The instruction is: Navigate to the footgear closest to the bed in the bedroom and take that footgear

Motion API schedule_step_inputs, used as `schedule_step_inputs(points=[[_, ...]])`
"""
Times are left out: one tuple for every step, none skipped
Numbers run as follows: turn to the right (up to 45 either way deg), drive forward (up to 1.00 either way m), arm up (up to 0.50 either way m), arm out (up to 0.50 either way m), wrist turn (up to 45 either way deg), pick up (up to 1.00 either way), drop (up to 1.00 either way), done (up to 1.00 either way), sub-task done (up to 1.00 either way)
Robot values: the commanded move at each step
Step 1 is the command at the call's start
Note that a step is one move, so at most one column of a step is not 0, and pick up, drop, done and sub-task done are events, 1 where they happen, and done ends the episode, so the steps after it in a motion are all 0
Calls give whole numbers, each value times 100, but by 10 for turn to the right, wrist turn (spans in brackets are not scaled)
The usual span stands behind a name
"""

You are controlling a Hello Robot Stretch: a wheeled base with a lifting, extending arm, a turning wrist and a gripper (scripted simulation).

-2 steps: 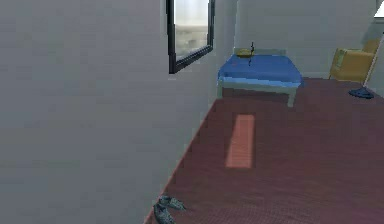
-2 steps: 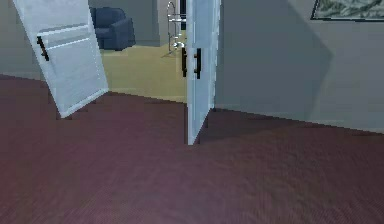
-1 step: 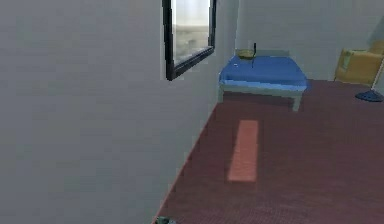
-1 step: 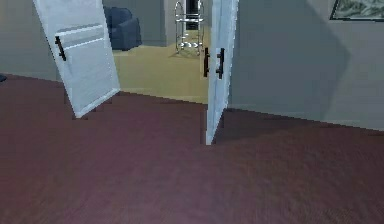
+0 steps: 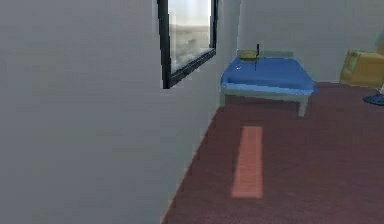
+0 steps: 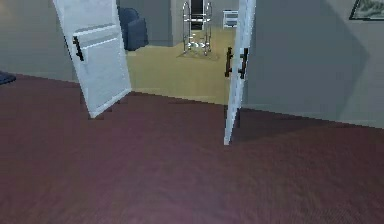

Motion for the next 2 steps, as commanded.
schedule_step_inputs(points=[[450, 0, 0, 0, 0, 0, 0, 0, 0], [450, 0, 0, 0, 0, 0, 0, 0, 0]])
